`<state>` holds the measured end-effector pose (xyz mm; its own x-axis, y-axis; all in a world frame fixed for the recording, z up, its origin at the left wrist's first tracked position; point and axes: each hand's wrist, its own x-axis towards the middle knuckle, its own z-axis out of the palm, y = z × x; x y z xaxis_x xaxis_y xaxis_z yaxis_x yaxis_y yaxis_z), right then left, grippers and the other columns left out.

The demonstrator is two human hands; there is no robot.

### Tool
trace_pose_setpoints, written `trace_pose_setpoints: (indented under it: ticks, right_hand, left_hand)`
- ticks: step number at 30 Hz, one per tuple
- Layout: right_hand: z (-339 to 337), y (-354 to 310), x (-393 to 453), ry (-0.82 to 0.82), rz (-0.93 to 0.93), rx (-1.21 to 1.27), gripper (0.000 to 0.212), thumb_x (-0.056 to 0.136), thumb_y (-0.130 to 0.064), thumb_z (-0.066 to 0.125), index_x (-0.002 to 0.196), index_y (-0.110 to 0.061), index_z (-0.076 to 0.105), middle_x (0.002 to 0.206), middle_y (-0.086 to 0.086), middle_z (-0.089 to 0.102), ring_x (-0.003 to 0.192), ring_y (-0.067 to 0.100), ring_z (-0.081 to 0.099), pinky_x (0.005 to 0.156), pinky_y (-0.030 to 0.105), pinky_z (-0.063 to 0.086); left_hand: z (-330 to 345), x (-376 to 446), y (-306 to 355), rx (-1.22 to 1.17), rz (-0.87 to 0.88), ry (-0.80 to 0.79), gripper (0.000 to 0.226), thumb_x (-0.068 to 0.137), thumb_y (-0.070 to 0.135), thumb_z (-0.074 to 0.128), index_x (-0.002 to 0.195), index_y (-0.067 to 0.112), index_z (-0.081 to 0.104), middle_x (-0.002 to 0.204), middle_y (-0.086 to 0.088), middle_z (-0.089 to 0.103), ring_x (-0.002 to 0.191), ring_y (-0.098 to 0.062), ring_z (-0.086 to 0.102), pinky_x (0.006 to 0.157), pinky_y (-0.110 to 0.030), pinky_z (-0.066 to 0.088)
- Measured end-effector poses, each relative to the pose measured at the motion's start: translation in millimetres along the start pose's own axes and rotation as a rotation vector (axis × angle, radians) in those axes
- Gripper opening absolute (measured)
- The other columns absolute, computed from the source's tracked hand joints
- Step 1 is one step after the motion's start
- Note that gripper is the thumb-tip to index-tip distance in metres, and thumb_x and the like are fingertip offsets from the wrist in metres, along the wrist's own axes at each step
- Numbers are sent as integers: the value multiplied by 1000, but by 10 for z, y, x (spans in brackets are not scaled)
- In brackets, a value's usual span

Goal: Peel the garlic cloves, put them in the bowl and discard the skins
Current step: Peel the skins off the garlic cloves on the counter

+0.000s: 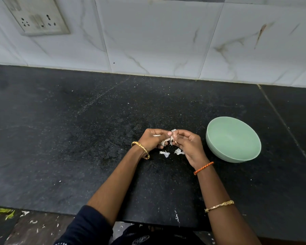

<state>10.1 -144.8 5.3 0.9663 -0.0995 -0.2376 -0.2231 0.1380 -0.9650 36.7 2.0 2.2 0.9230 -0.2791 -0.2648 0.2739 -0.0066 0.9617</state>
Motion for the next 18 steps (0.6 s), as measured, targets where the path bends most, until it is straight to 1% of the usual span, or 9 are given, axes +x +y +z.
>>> trace_pose_setpoints:
  ticks: [3, 5, 8, 10, 12, 14, 16, 17, 18]
  right_hand:
    - [34, -41, -6, 32, 55, 125, 13, 89, 5, 59, 83, -6, 64, 80, 9, 67, 70, 14, 61, 64, 19, 54]
    - [32, -54, 2, 80, 43, 117, 14, 89, 4, 60, 82, -7, 64, 78, 7, 67, 68, 13, 61, 62, 19, 53]
    - [-15, -62, 15, 138, -30, -19, 12, 87, 2, 64, 83, -9, 66, 78, 6, 68, 69, 11, 64, 61, 19, 54]
    - [-55, -66, 26, 182, -80, -128, 10, 88, -1, 64, 85, -10, 68, 81, 5, 68, 72, 11, 64, 61, 18, 55]
    - [-84, -55, 32, 198, -129, -246, 13, 88, -2, 64, 84, -14, 68, 82, 4, 68, 75, 11, 64, 63, 18, 55]
    - [-100, -33, 30, 181, -162, -364, 16, 88, -2, 63, 88, -16, 70, 86, 2, 70, 81, 11, 65, 73, 21, 54]
    - [-96, -30, 7, 96, -190, -449, 21, 88, -4, 64, 103, -16, 72, 100, -3, 70, 95, 8, 64, 82, 18, 49]
    - [-81, -38, -10, 34, -208, -468, 27, 87, -4, 65, 111, -16, 70, 106, -5, 68, 99, 7, 63, 84, 16, 47]
    - [-62, -42, -26, -24, -228, -471, 33, 86, -4, 67, 116, -16, 68, 109, -5, 66, 98, 6, 63, 81, 13, 48]
  left_hand:
    - [-22, 10, 9, -34, -28, -29, 23, 90, 14, 62, 108, 2, 68, 71, 5, 67, 52, -2, 56, 46, -15, 42]
    - [-31, 6, 19, -63, -45, -57, 24, 92, 12, 59, 112, 2, 66, 71, 7, 67, 52, -3, 54, 45, -14, 39]
    - [-42, 0, 35, -107, -63, -93, 22, 93, 10, 56, 111, 6, 67, 74, 4, 66, 52, -3, 51, 44, -14, 37]
    - [-51, -3, 37, -126, -65, -99, 22, 93, 10, 55, 112, 6, 66, 72, 4, 65, 51, -3, 49, 44, -14, 36]
    - [-54, -10, 35, -138, -63, -103, 22, 95, 10, 53, 112, 6, 66, 67, 7, 64, 52, -3, 48, 44, -14, 36]
    - [-50, -18, 32, -146, -61, -110, 21, 96, 11, 51, 110, 7, 66, 63, 10, 63, 52, -2, 48, 45, -14, 36]
    - [-46, -17, 30, -158, -61, -108, 20, 96, 12, 50, 109, 8, 66, 61, 9, 63, 51, -2, 48, 45, -14, 36]
    - [-45, -13, 27, -165, -59, -103, 20, 97, 12, 50, 107, 8, 66, 61, 8, 63, 50, -2, 49, 44, -14, 36]
    - [-47, -7, 21, -170, -58, -96, 19, 97, 13, 50, 106, 9, 66, 61, 8, 64, 50, -2, 51, 44, -14, 36]
